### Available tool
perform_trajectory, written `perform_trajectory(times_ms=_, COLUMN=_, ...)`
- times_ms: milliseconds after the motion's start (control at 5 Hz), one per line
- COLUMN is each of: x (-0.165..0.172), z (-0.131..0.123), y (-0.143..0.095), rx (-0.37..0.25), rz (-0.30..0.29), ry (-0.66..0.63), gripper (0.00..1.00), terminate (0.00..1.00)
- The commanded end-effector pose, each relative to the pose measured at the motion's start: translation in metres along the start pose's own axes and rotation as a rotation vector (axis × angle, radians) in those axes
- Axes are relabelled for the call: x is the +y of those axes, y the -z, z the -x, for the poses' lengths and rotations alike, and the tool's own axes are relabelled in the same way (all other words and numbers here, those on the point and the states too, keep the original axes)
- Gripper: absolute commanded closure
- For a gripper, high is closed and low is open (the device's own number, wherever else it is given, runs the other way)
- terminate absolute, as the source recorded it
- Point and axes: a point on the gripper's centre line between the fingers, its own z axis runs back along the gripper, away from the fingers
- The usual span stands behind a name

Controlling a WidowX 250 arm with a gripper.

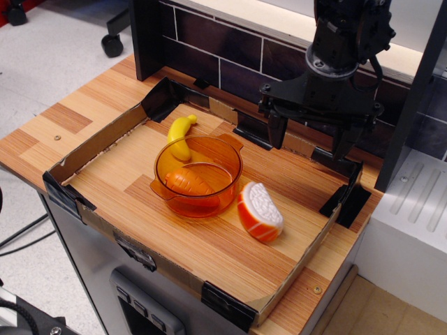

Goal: Take carrot out of pot

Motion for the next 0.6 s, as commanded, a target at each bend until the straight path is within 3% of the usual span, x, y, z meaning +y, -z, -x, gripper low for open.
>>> perform_trajectory(times_ms=0, x=0.0, z=0.0, y=0.0, rx=0.0, rz=0.0, ry=0.0, gripper=0.0, terminate=0.0)
perform_trajectory(times_ms=400, x=0.016, z=-0.001, y=-0.045, rx=-0.064, rz=0.126, ry=0.395, gripper=0.0, terminate=0.0)
